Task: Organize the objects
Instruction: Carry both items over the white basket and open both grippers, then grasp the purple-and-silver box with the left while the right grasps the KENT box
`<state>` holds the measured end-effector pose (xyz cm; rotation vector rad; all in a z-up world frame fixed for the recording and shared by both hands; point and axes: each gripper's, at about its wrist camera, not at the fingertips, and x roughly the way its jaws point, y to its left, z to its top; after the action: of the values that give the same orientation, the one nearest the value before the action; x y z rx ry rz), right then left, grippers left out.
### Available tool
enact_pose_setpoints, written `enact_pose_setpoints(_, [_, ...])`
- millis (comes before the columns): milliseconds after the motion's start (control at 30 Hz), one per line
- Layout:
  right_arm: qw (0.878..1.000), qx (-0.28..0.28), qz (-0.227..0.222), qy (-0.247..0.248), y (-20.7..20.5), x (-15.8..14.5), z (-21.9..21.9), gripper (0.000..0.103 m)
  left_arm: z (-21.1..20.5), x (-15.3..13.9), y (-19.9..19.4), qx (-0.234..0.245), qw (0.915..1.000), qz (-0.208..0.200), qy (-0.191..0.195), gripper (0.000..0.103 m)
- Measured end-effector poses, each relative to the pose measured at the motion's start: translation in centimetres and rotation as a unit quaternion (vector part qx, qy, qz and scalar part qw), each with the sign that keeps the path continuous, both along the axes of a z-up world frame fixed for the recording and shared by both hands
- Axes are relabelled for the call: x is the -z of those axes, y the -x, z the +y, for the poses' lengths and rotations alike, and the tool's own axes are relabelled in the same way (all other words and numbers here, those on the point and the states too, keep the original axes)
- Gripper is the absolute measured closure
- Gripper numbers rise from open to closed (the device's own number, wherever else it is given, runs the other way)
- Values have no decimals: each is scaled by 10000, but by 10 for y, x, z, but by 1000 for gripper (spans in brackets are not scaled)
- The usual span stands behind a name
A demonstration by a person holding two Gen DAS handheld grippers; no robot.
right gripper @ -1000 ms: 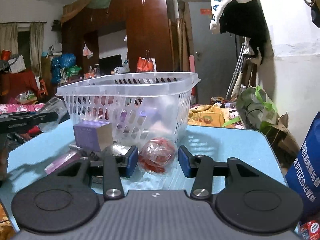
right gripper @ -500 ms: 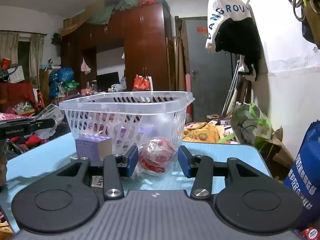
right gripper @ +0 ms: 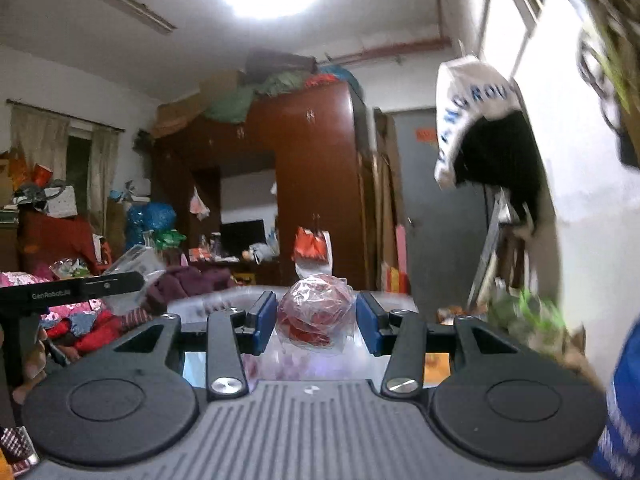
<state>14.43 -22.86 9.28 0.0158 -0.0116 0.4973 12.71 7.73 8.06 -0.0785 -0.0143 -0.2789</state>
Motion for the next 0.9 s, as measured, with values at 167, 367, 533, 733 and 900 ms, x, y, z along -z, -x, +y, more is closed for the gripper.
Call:
enact_pose_setpoints(167, [9980, 85, 427, 448, -63, -28, 38, 55, -30, -30, -62, 81, 9979, 624, -174, 63])
enact_pose_setpoints(367, [9943, 326, 877, 516, -86, -22, 41, 12, -43, -23, -97, -371, 9921, 1173, -253, 28])
enact_pose_setpoints(533, [9984, -217, 527, -62, -26, -5, 7, 0, -27, -1, -20, -123, 9967, 787, -177, 10])
enact_pose_setpoints(733, [9787, -342, 2012, 234, -41, 53, 18, 0, -39, 56, -4, -169, 9813, 1781, -713, 10])
enact_pose_setpoints(900, [9615, -236, 2666, 627, -59, 80, 41, 0, -41, 73, -25, 36, 9680, 2431, -623, 14])
